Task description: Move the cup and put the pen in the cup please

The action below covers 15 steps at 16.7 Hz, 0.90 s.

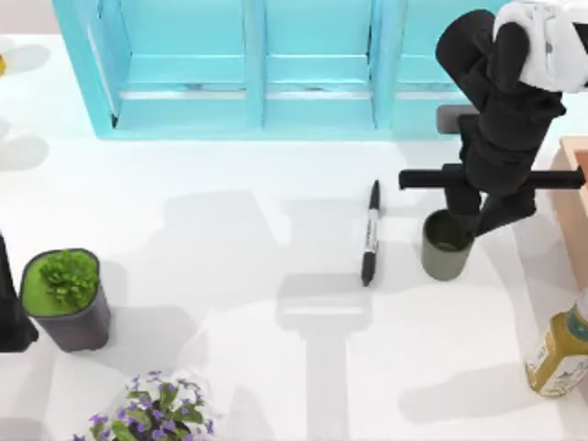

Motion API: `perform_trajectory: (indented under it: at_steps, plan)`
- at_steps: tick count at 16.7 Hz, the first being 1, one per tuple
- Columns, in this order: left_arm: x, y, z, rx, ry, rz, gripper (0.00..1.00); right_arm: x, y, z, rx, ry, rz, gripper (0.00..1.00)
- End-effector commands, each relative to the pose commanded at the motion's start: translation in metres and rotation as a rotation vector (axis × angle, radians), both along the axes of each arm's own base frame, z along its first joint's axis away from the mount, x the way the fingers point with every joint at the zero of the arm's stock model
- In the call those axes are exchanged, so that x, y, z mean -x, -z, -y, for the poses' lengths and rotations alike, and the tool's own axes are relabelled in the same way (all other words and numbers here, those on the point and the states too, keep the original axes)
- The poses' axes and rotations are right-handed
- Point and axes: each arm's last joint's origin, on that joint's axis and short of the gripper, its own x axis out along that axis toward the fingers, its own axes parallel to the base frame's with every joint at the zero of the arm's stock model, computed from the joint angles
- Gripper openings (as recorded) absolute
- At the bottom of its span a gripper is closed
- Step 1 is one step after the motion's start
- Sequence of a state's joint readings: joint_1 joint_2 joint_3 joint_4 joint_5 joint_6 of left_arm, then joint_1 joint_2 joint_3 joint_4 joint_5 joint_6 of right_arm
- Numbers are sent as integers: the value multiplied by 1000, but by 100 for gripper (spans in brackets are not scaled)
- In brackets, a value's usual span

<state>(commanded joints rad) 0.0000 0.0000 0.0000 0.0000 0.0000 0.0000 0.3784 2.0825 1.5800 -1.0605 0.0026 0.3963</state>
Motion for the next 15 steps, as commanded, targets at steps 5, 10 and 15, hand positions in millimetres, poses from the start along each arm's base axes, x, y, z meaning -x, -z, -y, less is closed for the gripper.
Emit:
perform_trajectory:
  at_steps: [5,10,15]
  plan:
    - [0,0,0,0,0,0,100,0,0,0,0,0,0,68]
    - [0,0,0,0,0,0,100,0,0,0,0,0,0,100]
    - [0,0,0,0,0,0,100,0,0,0,0,0,0,100]
